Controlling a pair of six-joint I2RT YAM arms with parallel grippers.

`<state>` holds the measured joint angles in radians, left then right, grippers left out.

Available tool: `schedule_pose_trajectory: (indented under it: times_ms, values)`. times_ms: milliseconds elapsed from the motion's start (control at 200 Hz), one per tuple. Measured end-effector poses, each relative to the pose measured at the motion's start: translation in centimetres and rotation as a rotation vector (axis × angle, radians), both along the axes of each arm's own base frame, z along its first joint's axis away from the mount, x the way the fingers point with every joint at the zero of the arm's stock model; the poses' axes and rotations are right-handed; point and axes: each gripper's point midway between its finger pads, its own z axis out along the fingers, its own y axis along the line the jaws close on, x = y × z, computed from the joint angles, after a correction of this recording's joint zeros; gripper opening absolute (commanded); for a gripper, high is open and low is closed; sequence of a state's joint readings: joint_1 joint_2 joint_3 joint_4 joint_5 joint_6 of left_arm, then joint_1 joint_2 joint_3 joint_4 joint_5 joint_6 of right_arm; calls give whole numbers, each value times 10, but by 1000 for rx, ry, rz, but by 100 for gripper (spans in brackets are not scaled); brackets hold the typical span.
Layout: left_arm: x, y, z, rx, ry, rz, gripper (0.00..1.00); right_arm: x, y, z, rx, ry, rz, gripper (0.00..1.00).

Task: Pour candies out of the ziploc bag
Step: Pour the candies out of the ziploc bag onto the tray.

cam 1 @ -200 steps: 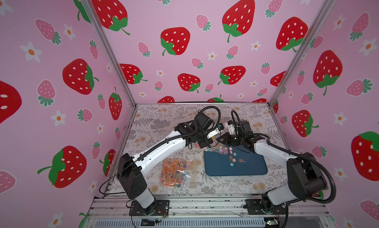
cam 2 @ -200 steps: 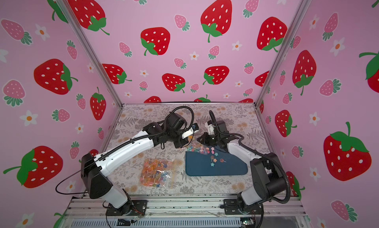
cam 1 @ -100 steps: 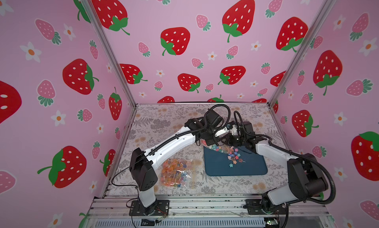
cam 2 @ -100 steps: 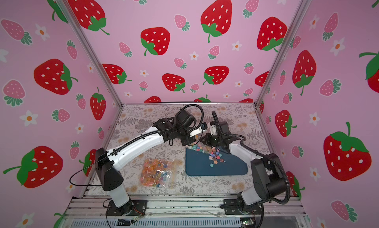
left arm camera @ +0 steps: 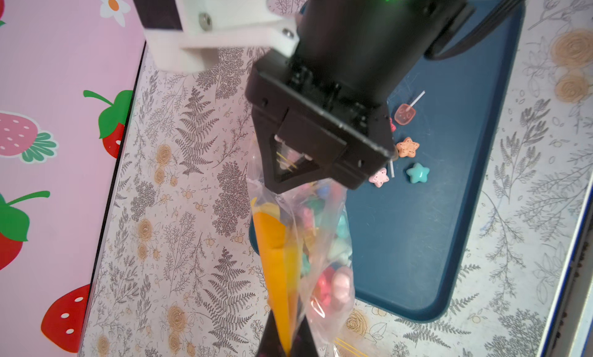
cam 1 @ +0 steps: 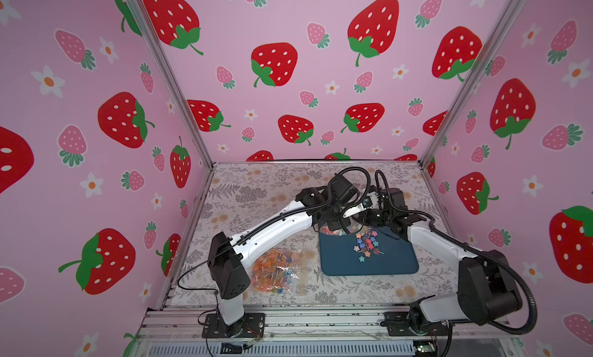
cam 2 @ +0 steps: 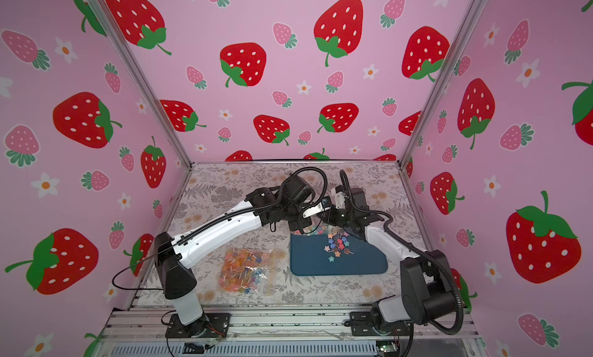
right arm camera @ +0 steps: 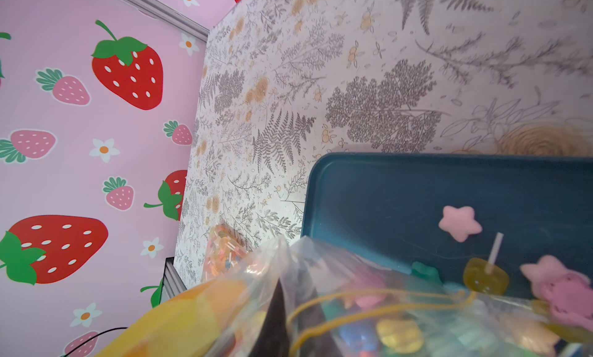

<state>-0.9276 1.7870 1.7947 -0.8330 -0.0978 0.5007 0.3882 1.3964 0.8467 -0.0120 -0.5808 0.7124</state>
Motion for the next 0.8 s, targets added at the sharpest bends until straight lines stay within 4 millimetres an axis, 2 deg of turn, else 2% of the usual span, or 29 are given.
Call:
schedule_pose_trajectory:
  times_ms: [120,245,340,360,485,800]
  values:
    - [-4,7,12,-20,-18,4,0,2,-9,12,1,-35,-22,35]
    - [-5,9,16,-28,-24,6,0,0,-13,6,-11,-16,-35,49]
    - [-4,7,12,-12,-15,4,0,-5,-16,-4,-31,19,-43,51]
    - [-4,6,12,-10,-14,4,0,-6,-17,-7,-37,28,-44,56]
    - [-2,4,4,11,1,3,0,-12,-23,-16,-68,54,-59,60]
    - [0,0,-26,45,33,11,0,-23,-38,-15,-127,37,-84,64]
